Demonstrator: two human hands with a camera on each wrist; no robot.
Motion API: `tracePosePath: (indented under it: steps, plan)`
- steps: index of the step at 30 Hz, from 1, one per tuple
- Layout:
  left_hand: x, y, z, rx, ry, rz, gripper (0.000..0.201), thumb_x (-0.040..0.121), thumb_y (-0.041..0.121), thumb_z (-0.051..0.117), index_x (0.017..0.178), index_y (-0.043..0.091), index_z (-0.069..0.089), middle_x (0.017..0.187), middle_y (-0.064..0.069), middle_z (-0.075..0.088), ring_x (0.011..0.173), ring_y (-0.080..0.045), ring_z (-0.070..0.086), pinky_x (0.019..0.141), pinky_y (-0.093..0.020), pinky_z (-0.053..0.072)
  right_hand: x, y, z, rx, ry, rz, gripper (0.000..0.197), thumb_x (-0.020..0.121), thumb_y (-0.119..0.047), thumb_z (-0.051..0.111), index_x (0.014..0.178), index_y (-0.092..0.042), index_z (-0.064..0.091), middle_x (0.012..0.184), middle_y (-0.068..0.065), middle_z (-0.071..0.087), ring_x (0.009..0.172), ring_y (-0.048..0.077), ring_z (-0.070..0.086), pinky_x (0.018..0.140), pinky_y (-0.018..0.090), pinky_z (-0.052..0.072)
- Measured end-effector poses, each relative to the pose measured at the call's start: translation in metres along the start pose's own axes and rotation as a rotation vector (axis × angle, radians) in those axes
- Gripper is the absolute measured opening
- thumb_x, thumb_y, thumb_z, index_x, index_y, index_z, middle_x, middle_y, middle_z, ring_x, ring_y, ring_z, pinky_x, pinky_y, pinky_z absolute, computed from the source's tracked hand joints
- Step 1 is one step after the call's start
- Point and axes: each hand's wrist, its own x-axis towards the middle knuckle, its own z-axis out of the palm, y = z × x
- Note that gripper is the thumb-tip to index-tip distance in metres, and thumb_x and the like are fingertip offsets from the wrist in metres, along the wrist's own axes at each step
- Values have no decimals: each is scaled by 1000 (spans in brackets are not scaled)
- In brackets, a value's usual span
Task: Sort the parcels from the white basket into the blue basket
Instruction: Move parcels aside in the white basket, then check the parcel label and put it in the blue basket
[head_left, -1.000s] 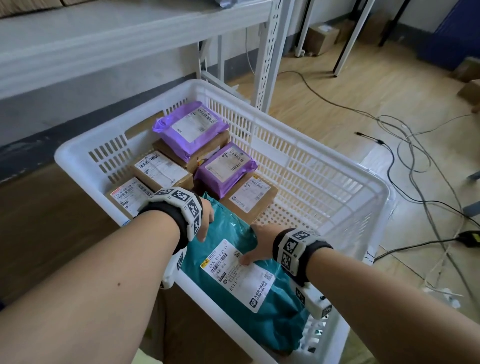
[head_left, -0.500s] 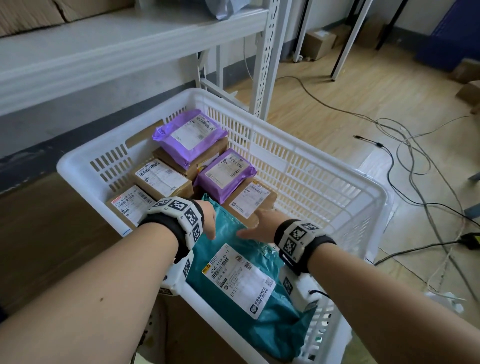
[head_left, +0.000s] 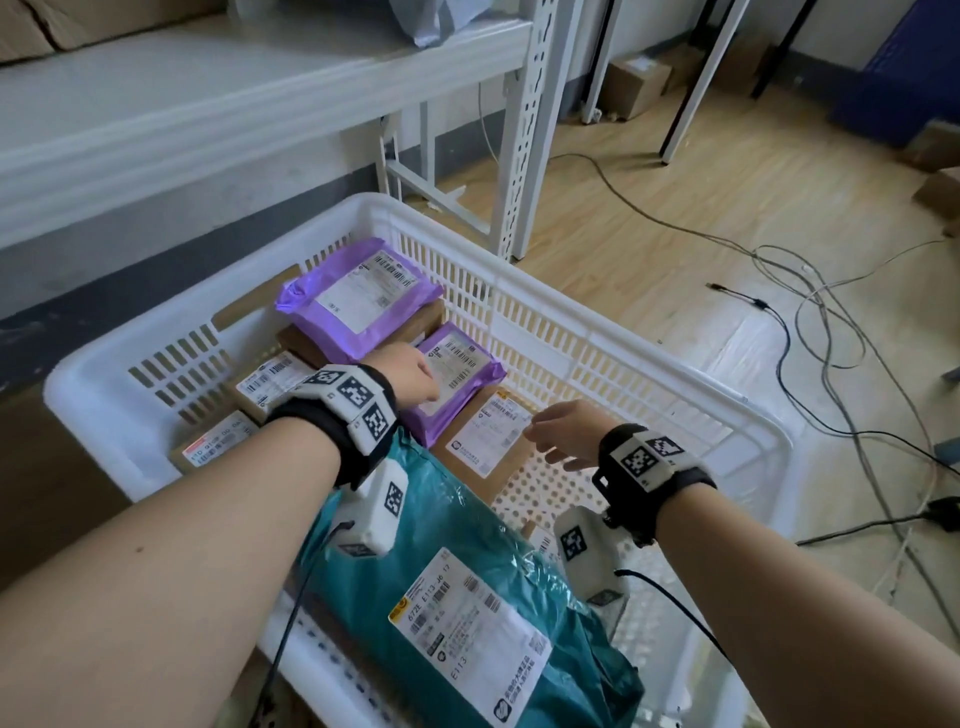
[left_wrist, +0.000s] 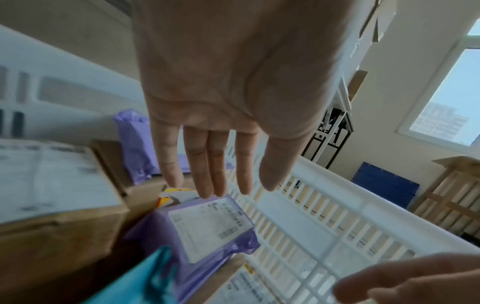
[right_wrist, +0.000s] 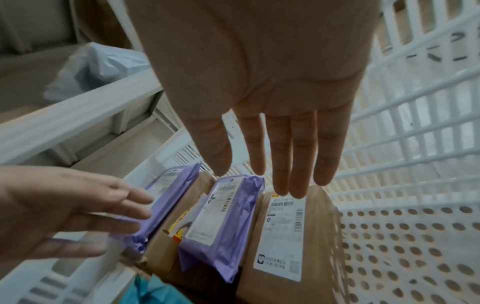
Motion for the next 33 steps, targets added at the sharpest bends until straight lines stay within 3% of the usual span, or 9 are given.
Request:
tracePosePath:
  steps: [4, 7, 12, 14, 16, 20, 26, 30, 33]
  plan:
    - [40, 22, 9, 30, -35, 29, 32, 94, 20, 52, 122, 6, 61, 132, -8, 57, 124, -23, 50, 106, -33, 38, 32, -8, 2, 31, -36, 62, 31, 92, -20, 59, 118, -4, 61, 88, 7, 62, 69, 15, 57, 60, 22, 46]
    - [71, 26, 26, 68, -93, -17, 34, 93, 22, 51, 123, 7, 59, 128, -7, 59, 125, -22, 49, 106, -32, 35, 58, -4, 9, 27, -51, 130, 31, 91, -19, 60, 114, 0, 63, 86, 8, 62, 65, 16, 56, 61, 25, 46]
    - [112, 27, 61, 62, -171, -92, 20, 89, 21, 55, 77, 6, 58, 78, -11, 58, 78, -24, 58, 77, -33, 49, 90, 9, 25, 4, -111, 179, 21, 94, -11, 53, 112, -2, 59, 75, 6, 55, 61, 16, 52, 56, 23, 43]
    - [121, 27, 72, 99, -227, -96, 27, 91, 20, 53, 67, 9, 50, 73, -9, 53, 76, -24, 55, 74, -33, 46, 101, 13, 29, -25, -74, 154, 18, 95, -13, 52, 110, -5, 59, 82, 7, 57, 69, 21, 57, 63, 28, 49]
    - [125, 26, 80, 147, -295, -112, 19, 92, 22, 53, 83, 6, 59, 86, -10, 54, 91, -28, 58, 85, -34, 46, 109, 18, 30, -88, -59, 136, 26, 95, -21, 52, 115, -7, 60, 102, 9, 63, 92, 25, 63, 82, 33, 52]
    - [128, 24, 85, 169, -290, -144, 40, 94, 25, 53, 126, 1, 50, 109, -17, 59, 101, -27, 58, 89, -32, 46, 121, 31, 31, -144, -143, 207, 35, 94, -23, 56, 120, 0, 58, 113, 13, 68, 82, 19, 60, 60, 23, 49]
    - [127, 27, 98, 164, -321, -193, 41, 96, 25, 49, 128, -1, 48, 117, -15, 57, 93, -23, 51, 80, -28, 41, 129, 54, 40, -129, -163, 254, 43, 86, -42, 64, 106, -5, 59, 110, 9, 67, 94, 23, 64, 83, 33, 52]
    - [127, 22, 98, 145, -301, -205, 45, 93, 28, 54, 128, 0, 48, 125, -14, 56, 111, -27, 55, 84, -29, 41, 133, 59, 33, -154, -122, 268, 33, 76, -43, 73, 71, -15, 55, 83, 3, 63, 73, 18, 61, 63, 27, 51]
    - [123, 19, 99, 124, -307, -243, 52, 94, 29, 52, 135, 0, 42, 133, -15, 52, 116, -28, 53, 80, -29, 41, 133, 62, 30, -167, -151, 263, 28, 79, -36, 73, 76, -13, 58, 85, 2, 62, 77, 18, 61, 67, 28, 50]
